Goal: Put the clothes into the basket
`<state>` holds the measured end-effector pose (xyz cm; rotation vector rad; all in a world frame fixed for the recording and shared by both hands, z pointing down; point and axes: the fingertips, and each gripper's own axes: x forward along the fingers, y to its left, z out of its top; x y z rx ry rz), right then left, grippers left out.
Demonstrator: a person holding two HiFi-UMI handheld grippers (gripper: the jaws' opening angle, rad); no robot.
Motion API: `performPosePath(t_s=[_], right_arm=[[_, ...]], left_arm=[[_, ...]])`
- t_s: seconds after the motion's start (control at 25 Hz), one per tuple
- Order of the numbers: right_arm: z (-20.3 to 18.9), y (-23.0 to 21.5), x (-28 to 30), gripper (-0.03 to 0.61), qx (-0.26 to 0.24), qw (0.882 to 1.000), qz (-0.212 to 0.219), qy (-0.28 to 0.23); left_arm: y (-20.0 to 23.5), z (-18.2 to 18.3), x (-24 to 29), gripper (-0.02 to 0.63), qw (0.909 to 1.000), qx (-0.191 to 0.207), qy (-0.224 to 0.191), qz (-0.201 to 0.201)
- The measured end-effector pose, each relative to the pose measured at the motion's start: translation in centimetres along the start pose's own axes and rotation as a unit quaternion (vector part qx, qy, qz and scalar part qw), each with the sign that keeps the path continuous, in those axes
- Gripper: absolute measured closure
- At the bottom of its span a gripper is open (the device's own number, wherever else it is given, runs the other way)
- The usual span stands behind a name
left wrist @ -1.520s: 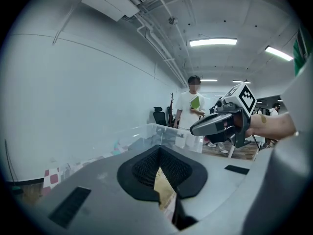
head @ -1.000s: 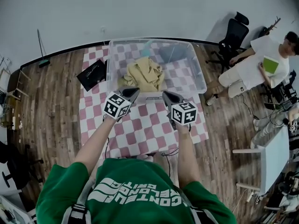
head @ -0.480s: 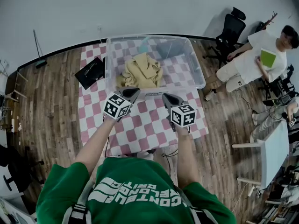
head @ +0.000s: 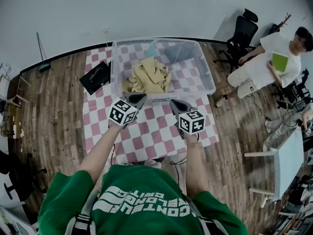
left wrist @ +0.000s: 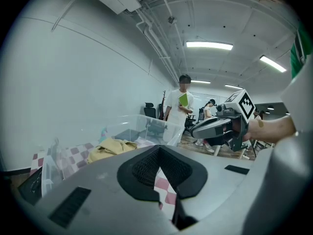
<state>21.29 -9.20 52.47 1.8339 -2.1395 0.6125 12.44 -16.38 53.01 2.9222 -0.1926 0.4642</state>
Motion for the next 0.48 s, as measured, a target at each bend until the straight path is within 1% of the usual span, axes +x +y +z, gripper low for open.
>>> performPosePath(t_s=[0.48], right_arm=[[-0.04, -0.46, -0.12, 0.569, 0.001, 1.000, 0.004, -0.004]], left_arm=[[-0.09, -0.23, -0.10, 0.612, 1.0000, -0.002, 0.004, 0.005]])
